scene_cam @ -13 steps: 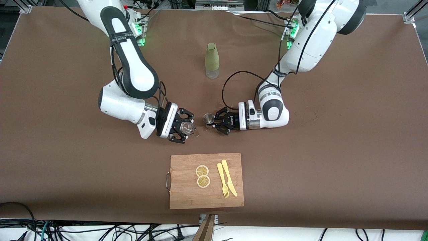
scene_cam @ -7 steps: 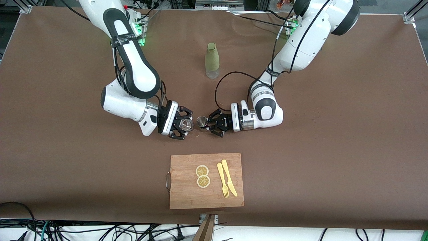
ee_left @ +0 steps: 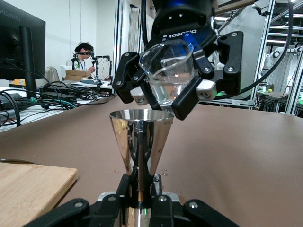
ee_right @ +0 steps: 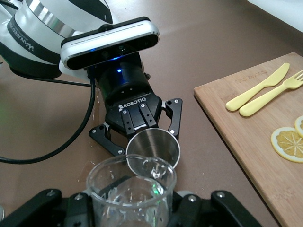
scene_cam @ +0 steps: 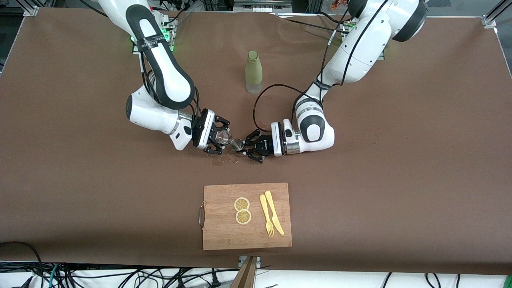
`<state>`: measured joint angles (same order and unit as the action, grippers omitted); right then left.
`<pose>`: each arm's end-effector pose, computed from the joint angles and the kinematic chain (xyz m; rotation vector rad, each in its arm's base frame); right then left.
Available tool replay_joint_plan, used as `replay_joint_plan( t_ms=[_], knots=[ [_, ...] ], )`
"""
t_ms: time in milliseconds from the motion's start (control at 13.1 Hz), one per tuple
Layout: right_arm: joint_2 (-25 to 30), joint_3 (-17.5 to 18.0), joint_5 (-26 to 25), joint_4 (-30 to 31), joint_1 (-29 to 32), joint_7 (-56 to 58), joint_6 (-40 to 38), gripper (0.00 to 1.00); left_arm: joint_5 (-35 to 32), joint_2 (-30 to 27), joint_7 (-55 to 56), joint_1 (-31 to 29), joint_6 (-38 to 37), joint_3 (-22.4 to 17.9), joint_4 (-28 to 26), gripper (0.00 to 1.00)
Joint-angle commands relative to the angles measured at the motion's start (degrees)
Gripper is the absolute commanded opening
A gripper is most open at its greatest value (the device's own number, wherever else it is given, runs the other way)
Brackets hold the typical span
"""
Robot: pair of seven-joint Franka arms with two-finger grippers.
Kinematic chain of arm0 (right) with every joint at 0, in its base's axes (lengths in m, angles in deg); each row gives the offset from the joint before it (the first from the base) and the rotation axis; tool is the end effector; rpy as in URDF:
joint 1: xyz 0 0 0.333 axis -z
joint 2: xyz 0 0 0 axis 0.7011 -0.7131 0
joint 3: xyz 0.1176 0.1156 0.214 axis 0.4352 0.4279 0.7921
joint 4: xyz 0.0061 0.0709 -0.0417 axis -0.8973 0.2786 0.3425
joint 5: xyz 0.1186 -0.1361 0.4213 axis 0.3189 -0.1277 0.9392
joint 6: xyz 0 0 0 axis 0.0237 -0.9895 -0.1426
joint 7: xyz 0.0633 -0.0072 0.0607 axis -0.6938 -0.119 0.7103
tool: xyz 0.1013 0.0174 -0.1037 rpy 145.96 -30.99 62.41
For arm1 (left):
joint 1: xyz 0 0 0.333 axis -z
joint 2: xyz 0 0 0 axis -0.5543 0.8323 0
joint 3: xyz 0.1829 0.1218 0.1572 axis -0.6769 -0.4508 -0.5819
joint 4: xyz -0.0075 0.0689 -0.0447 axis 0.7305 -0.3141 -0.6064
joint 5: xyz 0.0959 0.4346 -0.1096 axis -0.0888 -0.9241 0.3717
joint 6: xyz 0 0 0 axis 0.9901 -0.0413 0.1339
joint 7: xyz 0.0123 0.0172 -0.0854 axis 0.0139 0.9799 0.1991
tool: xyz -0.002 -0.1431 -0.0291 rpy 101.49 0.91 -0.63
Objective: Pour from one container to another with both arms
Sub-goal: 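Raise the glass above the jigger with the right gripper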
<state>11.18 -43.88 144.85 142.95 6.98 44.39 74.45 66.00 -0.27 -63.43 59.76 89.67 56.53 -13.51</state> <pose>0.5878 0.3463 0.1528 -1.9818 -1.4141 -0.6658 0.5698 -0.4628 0.0272 1.4423 -1.1587 1.1749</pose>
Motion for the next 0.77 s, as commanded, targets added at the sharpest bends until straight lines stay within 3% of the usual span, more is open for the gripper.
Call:
replay_joint_plan(
  t_ms=[0, 383, 689],
  knots=[
    [2.3, 0.9, -0.3, 2.4, -0.1, 0.1, 1.4, 0.22, 2.7, 1.6, -3.0, 1.1, 2.3, 0.1, 2.7, 0.0],
    [2.0, 1.2, -2.8, 2.4, -0.1, -1.5, 2.7, 0.22, 2.7, 1.6, -2.9, 1.1, 2.3, 0.1, 2.7, 0.0],
    [2.0, 1.6, -8.8, 2.1, 0.0, -6.5, 2.7, 0.22, 2.7, 1.6, -2.9, 1.1, 2.3, 0.1, 2.7, 0.0]
  ],
)
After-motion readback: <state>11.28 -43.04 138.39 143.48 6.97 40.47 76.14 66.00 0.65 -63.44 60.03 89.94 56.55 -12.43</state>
